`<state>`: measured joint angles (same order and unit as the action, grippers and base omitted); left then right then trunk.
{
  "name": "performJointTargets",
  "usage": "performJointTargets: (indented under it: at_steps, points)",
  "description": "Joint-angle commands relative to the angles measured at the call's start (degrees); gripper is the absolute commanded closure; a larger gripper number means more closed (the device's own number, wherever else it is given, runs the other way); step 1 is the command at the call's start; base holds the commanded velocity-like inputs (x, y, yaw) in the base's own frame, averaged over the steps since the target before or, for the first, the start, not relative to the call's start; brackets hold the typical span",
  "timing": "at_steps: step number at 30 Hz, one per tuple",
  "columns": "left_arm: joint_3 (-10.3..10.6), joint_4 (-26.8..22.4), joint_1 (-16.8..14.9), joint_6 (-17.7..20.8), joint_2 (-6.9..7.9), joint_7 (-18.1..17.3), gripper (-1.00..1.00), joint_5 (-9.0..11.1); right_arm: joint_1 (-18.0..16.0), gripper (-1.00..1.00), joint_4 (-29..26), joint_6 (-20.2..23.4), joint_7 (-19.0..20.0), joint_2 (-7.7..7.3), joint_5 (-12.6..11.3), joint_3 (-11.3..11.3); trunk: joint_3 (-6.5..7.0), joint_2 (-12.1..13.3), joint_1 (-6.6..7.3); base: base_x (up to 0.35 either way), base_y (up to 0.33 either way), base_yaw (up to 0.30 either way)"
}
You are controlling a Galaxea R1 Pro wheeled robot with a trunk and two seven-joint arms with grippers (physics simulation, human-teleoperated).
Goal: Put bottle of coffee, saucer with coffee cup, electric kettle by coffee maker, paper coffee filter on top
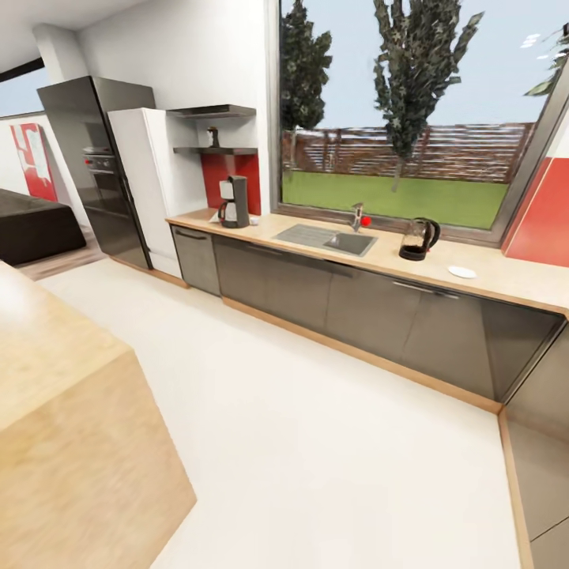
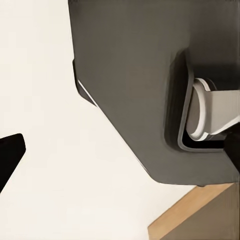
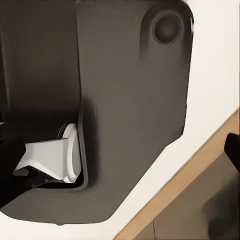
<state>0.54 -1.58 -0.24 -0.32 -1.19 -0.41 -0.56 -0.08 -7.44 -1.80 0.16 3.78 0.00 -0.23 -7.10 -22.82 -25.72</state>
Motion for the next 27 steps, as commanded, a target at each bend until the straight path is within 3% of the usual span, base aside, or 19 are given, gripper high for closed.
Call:
performJointTargets:
  at_steps: [1,3,9,27]
  points:
    - [0.02,-0.01,-0.03,-0.74,-0.03,-0.04,-1.0,-0.03,-0.01,-1.0,-0.09,-0.13,0.02,0.0,0.0,-0.03,-0.1,-0.1,-0.06,0.285,-0.207,0.0]
    - [-0.01,0.04,-0.03,-2.69,0.02,0.14,-1.0,-0.05,-0.01,-1.0,-0.11,-0.13,0.02,0.0,0.0,-0.03,-0.1,-0.1,-0.06,0.285,-0.208,0.0]
    - [-0.07,0.05,-0.03,-3.79,0.13,0.47,-1.0,0.25,-0.01,-1.0,-0.12,-0.13,0.02,0.0,0.05,-0.03,-0.1,-0.1,-0.06,0.286,-0.208,0.0]
    - [-0.1,-0.01,-0.19,-3.81,0.31,0.49,-1.0,0.63,0.0,-1.0,-0.12,-0.13,0.02,0.0,0.09,-0.03,-0.1,-0.1,-0.06,0.306,-0.148,0.0]
